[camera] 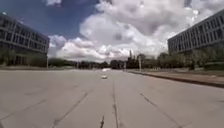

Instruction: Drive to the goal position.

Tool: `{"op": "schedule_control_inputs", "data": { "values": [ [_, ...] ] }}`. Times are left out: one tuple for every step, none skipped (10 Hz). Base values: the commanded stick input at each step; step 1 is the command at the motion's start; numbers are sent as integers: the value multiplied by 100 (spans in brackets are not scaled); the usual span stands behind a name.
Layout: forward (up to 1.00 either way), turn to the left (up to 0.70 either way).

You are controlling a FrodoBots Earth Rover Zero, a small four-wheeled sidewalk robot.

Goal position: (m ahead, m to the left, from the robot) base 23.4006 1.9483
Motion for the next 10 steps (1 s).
{"op": "schedule_control_inputs", "data": {
  "values": [
    [100,0],
    [100,0],
    [100,0],
    [100,0],
    [100,0],
    [100,0],
    [100,0],
    [100,0],
    [100,0],
    [100,-32]
  ]
}}
